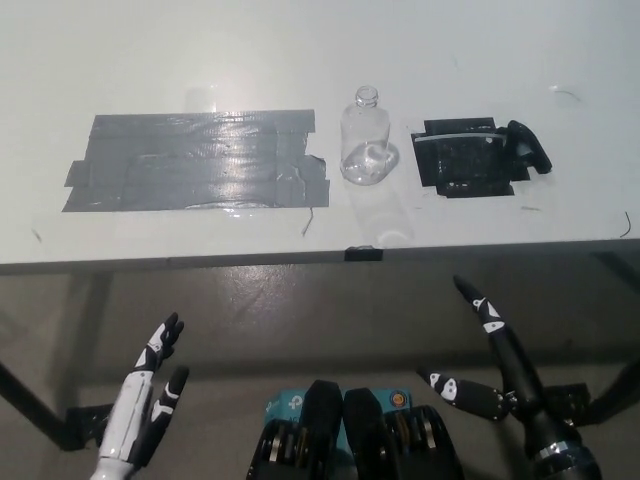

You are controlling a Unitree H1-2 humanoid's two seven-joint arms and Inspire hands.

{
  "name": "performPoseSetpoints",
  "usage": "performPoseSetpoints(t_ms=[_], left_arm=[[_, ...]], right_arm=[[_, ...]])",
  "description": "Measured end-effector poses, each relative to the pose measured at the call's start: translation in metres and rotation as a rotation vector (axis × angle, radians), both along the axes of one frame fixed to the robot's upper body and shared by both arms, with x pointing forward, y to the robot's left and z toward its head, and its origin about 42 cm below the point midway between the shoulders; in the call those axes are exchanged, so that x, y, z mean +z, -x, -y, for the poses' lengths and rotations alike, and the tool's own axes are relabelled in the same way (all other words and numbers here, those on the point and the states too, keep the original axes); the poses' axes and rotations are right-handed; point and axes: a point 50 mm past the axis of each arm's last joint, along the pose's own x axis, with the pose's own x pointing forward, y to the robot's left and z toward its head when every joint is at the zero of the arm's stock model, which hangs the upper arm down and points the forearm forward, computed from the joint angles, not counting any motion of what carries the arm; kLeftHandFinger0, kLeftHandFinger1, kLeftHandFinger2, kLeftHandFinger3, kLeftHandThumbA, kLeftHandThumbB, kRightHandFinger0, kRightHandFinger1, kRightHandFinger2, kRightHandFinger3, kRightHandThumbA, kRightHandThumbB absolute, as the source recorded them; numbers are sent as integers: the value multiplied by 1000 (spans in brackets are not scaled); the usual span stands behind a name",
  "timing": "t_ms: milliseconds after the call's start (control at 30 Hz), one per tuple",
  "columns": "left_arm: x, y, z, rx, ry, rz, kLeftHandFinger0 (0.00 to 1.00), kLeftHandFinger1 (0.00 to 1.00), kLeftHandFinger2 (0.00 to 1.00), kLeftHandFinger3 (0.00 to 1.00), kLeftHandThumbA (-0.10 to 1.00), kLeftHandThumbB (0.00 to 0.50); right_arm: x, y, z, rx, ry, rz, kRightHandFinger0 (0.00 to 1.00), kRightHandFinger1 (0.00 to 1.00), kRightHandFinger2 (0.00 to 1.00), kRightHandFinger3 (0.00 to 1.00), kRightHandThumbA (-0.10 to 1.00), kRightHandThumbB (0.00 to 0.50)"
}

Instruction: The robot grabs the black lid of the spray bottle on the desk and places it on the black area of the desk

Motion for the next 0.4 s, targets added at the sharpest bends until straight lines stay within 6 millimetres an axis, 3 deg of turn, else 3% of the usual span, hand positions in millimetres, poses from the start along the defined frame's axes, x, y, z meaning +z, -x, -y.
performPoseSetpoints(t_ms=[400], left_arm=[[0, -3, 8, -39, -7, -15, 1000, 1000, 1000, 1000, 1000, 127]], right_arm=[[-1, 1, 8, 4, 23, -6, 1000, 1000, 1000, 1000, 842, 244]])
